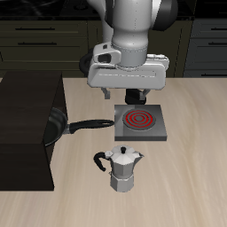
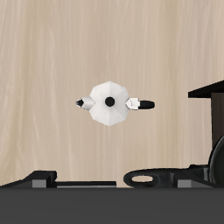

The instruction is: Place the moka pot on the stove

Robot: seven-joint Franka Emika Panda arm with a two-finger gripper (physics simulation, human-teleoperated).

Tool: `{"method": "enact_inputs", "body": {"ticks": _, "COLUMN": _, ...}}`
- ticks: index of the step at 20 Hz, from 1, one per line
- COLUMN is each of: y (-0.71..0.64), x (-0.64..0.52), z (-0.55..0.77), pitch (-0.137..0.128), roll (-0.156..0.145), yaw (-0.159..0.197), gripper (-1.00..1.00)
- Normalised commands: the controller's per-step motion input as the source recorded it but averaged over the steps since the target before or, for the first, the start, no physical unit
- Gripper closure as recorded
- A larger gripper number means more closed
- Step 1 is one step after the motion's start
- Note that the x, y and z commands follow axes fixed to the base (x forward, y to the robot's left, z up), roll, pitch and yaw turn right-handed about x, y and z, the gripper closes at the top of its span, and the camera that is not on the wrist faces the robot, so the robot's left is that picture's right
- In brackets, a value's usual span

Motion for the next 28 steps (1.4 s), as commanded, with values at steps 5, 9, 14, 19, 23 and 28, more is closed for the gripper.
{"method": "enact_inputs", "body": {"ticks": 5, "y": 0.04, "x": 0.16, "z": -0.11, "pitch": 0.011, "roll": 0.002, "yaw": -0.034, "gripper": -1.00}}
{"method": "enact_inputs", "body": {"ticks": 9, "y": 0.12, "x": 0.08, "z": -0.08, "pitch": -0.014, "roll": 0.025, "yaw": 0.012, "gripper": -1.00}}
{"method": "enact_inputs", "body": {"ticks": 14, "y": -0.01, "x": 0.15, "z": -0.09, "pitch": 0.004, "roll": -0.013, "yaw": 0.006, "gripper": -1.00}}
{"method": "enact_inputs", "body": {"ticks": 19, "y": -0.01, "x": 0.09, "z": -0.06, "pitch": 0.003, "roll": -0.003, "yaw": -0.006, "gripper": -1.00}}
{"method": "enact_inputs", "body": {"ticks": 23, "y": 0.01, "x": 0.10, "z": -0.08, "pitch": 0.005, "roll": -0.003, "yaw": 0.002, "gripper": -1.00}}
{"method": "enact_inputs", "body": {"ticks": 28, "y": 0.02, "x": 0.08, "z": -0.07, "pitch": 0.005, "roll": -0.002, "yaw": -0.009, "gripper": -1.00}}
